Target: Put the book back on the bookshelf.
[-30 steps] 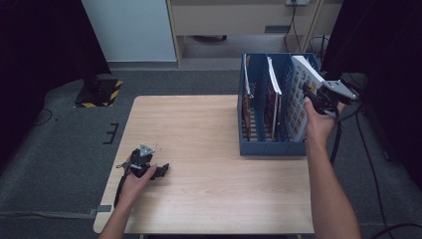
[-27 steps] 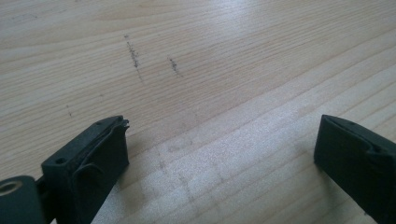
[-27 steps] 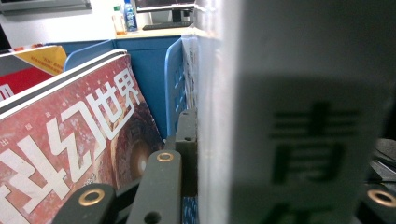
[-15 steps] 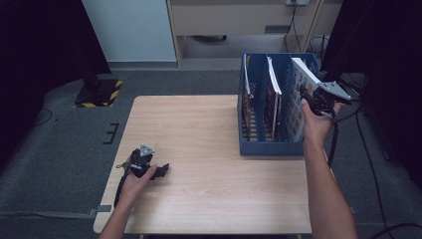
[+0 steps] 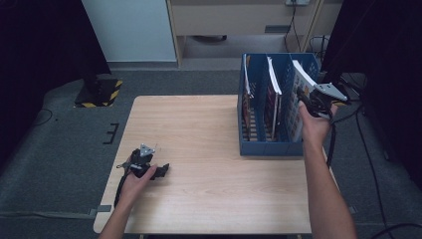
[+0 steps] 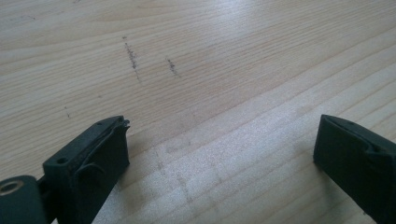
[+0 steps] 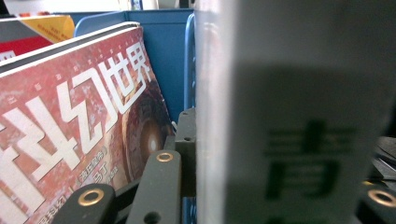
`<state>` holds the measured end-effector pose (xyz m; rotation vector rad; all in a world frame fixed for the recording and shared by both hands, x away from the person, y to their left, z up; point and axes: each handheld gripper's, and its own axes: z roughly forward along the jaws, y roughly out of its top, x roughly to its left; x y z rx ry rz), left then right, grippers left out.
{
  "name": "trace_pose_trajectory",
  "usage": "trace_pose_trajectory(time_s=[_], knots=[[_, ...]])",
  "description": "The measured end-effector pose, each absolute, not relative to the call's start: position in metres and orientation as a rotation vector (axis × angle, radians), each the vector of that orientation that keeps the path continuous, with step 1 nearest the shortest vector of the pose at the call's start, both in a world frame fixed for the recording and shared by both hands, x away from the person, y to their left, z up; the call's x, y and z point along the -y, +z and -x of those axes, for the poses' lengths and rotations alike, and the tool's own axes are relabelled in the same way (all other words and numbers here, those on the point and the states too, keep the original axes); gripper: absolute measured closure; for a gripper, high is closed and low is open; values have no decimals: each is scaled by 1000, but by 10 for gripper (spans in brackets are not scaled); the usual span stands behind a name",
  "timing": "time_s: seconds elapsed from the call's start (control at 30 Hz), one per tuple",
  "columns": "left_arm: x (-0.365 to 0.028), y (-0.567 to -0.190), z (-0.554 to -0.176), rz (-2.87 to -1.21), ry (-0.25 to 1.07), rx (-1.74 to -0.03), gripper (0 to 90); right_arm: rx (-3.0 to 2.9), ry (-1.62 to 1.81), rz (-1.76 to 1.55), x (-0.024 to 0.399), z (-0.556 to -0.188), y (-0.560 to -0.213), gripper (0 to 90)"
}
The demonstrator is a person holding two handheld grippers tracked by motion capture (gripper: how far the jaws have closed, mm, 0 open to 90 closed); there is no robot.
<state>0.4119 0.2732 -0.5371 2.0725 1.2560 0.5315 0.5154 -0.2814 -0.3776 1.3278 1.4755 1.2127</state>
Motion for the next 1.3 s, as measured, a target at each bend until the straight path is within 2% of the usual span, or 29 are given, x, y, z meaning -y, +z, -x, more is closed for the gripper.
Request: trace_pose_trajectory(time_s=[1.3], knots=[[-272, -537, -411, -2077, 528, -1249, 25, -1501, 1187, -1299, 285, -517, -363, 737]])
